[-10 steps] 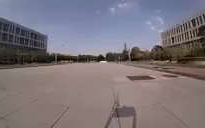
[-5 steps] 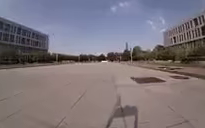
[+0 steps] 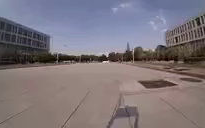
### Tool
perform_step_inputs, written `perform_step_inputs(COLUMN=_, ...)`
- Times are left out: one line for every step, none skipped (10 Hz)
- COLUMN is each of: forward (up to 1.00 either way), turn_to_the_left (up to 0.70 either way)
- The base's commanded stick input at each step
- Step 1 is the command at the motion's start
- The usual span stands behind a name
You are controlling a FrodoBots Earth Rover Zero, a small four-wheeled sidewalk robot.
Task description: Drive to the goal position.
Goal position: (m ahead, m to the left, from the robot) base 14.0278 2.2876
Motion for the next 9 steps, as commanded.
perform_step_inputs(forward=1.00, turn_to_the_left=0.00)
perform_step_inputs(forward=1.00, turn_to_the_left=0.00)
perform_step_inputs(forward=1.00, turn_to_the_left=0.00)
perform_step_inputs(forward=1.00, turn_to_the_left=0.00)
perform_step_inputs(forward=1.00, turn_to_the_left=0.00)
perform_step_inputs(forward=1.00, turn_to_the_left=0.00)
perform_step_inputs(forward=1.00, turn_to_the_left=0.00)
perform_step_inputs(forward=1.00, turn_to_the_left=0.00)
perform_step_inputs(forward=1.00, turn_to_the_left=0.00)
